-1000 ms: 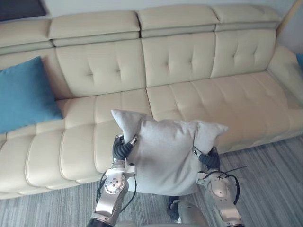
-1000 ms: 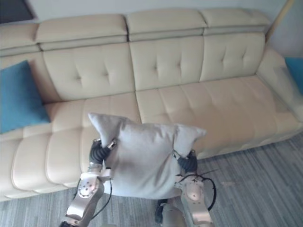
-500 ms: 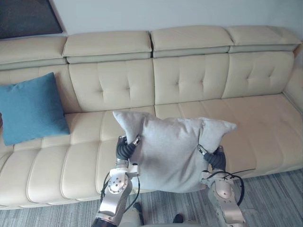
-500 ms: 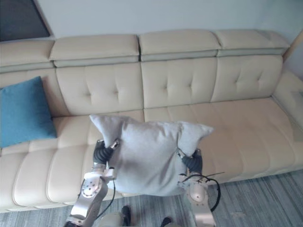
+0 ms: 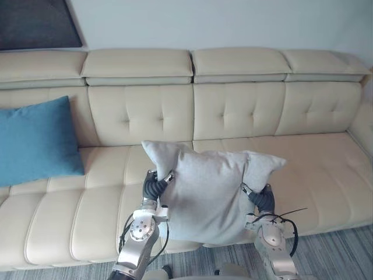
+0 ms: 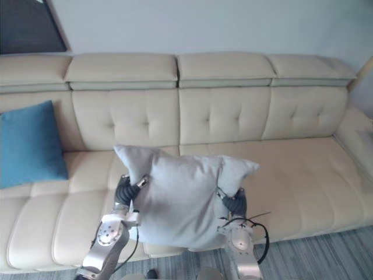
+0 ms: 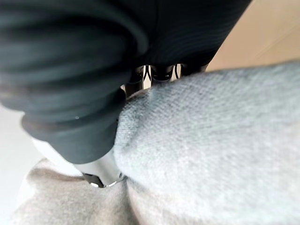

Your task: Pick up cushions and gather them together orderly.

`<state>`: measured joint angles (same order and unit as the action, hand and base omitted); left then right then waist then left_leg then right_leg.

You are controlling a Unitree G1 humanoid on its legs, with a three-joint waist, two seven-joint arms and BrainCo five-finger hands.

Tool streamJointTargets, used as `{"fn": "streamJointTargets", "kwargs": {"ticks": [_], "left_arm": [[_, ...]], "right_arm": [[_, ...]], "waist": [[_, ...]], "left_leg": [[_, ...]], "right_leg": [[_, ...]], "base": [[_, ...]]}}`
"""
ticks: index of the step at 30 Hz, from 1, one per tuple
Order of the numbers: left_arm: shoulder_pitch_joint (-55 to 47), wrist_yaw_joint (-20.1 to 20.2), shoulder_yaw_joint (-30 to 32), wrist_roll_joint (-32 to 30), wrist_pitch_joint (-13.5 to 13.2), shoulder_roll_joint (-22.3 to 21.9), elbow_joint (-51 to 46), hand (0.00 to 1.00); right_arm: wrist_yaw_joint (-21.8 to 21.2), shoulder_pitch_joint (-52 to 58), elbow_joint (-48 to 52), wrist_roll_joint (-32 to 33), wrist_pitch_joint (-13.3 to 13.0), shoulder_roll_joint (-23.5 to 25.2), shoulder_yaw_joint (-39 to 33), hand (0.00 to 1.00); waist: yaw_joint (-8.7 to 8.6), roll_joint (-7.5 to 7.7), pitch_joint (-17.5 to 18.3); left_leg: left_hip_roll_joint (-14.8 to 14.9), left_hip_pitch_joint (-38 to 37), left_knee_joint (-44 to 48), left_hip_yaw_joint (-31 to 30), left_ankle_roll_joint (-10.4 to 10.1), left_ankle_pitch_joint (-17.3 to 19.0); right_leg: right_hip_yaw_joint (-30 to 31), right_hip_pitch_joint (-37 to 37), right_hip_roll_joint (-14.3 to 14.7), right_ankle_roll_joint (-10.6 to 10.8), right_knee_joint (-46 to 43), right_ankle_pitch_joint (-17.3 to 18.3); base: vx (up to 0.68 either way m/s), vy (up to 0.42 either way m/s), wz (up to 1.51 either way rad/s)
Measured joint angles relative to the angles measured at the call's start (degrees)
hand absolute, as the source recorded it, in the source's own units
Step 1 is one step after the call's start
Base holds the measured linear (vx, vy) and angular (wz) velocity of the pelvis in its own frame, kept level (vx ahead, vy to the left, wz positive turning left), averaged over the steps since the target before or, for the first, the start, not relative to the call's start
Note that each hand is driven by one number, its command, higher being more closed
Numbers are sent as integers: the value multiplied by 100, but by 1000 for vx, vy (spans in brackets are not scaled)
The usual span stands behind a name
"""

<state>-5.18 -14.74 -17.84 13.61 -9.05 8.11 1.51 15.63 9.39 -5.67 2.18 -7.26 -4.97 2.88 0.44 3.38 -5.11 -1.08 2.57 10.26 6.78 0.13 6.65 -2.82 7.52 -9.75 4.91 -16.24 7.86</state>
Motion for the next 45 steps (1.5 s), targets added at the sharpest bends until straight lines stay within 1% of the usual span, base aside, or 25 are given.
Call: {"fn": "streamJointTargets", "kwargs": {"ticks": [1,2,5,10,14,17,18,19,20,22,24,26,27,28,30,32,33,34,35,36,37,40,41,42,45], "left_arm": [[1,0,-30,-5,-2,-3,-36,100],[4,0,-29,-6,-2,-4,-92,100],[8,0,-30,-8,-3,-53,-203,100],[27,-32,-86,-14,-3,-89,-218,100],[261,-199,-118,-132,-3,12,-217,100],[838,-462,-132,-233,-15,60,-162,100],[1201,-594,-129,-234,-35,92,-49,100],[1711,-794,-112,-235,-41,174,129,100],[1931,-864,-103,-235,-42,203,219,100],[2757,-1159,25,-234,-58,252,594,100],[3174,-1310,107,-233,-60,288,762,100],[3934,-1529,122,-232,-107,506,1082,100],[4149,-1562,138,-227,-127,568,1177,100],[4638,-1663,209,-225,-159,683,1345,100],[5061,-1716,329,-224,-202,735,1547,100],[5829,-1773,376,-219,-254,875,2063,100],[5979,-1774,382,-210,-256,917,2156,100],[6384,-1770,392,-207,-278,1065,2425,100],[6729,-1760,394,-197,-308,1167,2721,100],[6836,-1758,394,-181,-309,1194,2816,100],[7180,-1755,393,-93,-343,1287,3080,100],[7851,-1748,393,28,-420,1445,3502,100],[7967,-1736,390,55,-432,1476,3571,0],[8072,-1737,390,73,-448,1482,3662,0],[8223,-1734,379,123,-526,1486,3786,0]], "right_arm": [[0,-11,2,-2,0,-35,-5,100],[1,-14,5,-3,2,-29,-5,100],[2,-12,87,-64,3,-17,-35,100],[53,-19,318,-275,2,-18,-116,100],[149,-207,316,-527,17,-31,-115,100],[390,-783,227,-677,32,-194,-95,100],[512,-1190,130,-705,52,-263,-82,100],[705,-1799,-90,-804,67,-381,-63,100],[776,-2056,-188,-847,70,-434,-54,100],[1072,-3086,-529,-983,128,-650,-39,100],[1231,-3620,-668,-1120,140,-747,-36,100],[1486,-4510,-866,-1191,205,-971,-39,100],[1559,-4790,-970,-1251,227,-1034,-42,100],[1699,-5469,-1237,-1353,261,-1189,-43,100],[1817,-6026,-1472,-1360,276,-1320,-32,100],[1964,-6906,-1958,-1404,288,-1533,-31,100],[2002,-7081,-2056,-1413,293,-1576,-27,100],[2089,-7578,-2348,-1471,320,-1675,8,100],[2115,-7995,-2680,-1494,322,-1788,112,100],[2122,-8115,-2778,-1506,325,-1823,152,100],[2131,-8470,-3005,-1527,329,-1914,252,100],[2191,-9076,-3361,-1555,338,-1936,255,100],[2240,-9150,-3436,-1551,339,-1936,255,100],[2325,-9178,-3492,-1539,339,-1935,250,0],[2540,-9240,-3602,-1358,339,-1932,119,0]], "waist": [[11,-128,27],[22,-172,50],[15,-153,56],[-15,-145,77],[-2,-137,112],[-17,-151,109],[-15,-166,75],[-14,-187,-76],[-15,-195,-140],[-22,-230,-389],[-25,-248,-507],[-30,-263,-701],[-32,-265,-745],[-38,-272,-911],[-43,-286,-1055],[-55,-346,-1162],[-57,-355,-1234],[-63,-364,-1457],[-94,-396,-1595],[-102,-398,-1596],[-119,-394,-1629],[-124,-402,-1971],[-121,-395,-2029],[-115,-397,-2092],[-104,-398,-2183]], "left_leg": [[96,108,33,-61,-33,19],[168,142,-27,-109,-73,-6],[294,112,-165,-152,-153,-56],[317,26,-276,-263,-201,-90],[274,56,-423,-309,-216,-181],[235,319,-513,-437,-197,-330],[233,524,-523,-451,-193,-418],[233,722,-523,-462,-184,-521],[233,812,-525,-473,-183,-563],[237,1196,-548,-498,-191,-743],[243,1422,-600,-515,-196,-829],[252,1735,-761,-528,-200,-1052],[255,1823,-800,-527,-215,-1094],[255,1970,-909,-523,-207,-1231],[253,2092,-1016,-524,-222,-1338],[256,2456,-1120,-539,-241,-1514],[255,2493,-1121,-540,-235,-1533],[255,2568,-1123,-540,-251,-1558],[254,2673,-1122,-574,-246,-1580],[254,2753,-1122,-576,-257,-1591],[254,2975,-1123,-573,-257,-1626],[259,3240,-1123,-570,-259,-1661],[260,3326,-1123,-570,-259,-1662],[259,3402,-1123,-571,-259,-1662],[255,3476,-1123,-558,-260,-1661]], "right_leg": [[-77,-73,89,-41,274,-114],[-157,-125,169,-70,490,-213],[-262,-396,358,-158,1051,-502],[-335,-619,379,-151,1299,-564],[-373,-648,377,-150,1502,-662],[-484,-440,358,-160,1575,-763],[-509,-251,356,-192,1577,-844],[-524,-56,356,-196,1573,-935],[-532,30,358,-212,1573,-977],[-550,411,366,-233,1570,-1123],[-569,661,371,-247,1559,-1185],[-594,1050,378,-276,1527,-1299],[-594,1163,379,-275,1523,-1323],[-592,1381,378,-292,1502,-1386],[-591,1566,378,-304,1488,-1424],[-607,1966,381,-311,1484,-1520],[-607,2002,380,-315,1487,-1533],[-608,2073,379,-321,1489,-1558],[-633,2172,370,-324,1479,-1569],[-636,2261,370,-325,1469,-1570],[-630,2492,368,-328,1453,-1595],[-626,2757,362,-332,1456,-1644],[-626,2840,360,-333,1455,-1645],[-629,2920,359,-333,1460,-1645],[-615,3004,351,-333,1455,-1644]], "base": [[54,-86,7],[47,-81,6],[68,-86,0],[45,-18,13],[6,2,9],[-56,1,20],[-156,5,10],[-181,5,9],[-225,8,7],[-195,6,6],[-145,-1,6],[-139,-12,4],[-135,-15,-2],[-88,-11,-5],[-64,-11,-4],[-55,-18,3],[0,0,0],[-15,0,4],[-19,0,5],[-14,-4,4],[0,0,0],[-1,-3,-1],[30,1,1],[49,4,0],[60,13,-2]]}}
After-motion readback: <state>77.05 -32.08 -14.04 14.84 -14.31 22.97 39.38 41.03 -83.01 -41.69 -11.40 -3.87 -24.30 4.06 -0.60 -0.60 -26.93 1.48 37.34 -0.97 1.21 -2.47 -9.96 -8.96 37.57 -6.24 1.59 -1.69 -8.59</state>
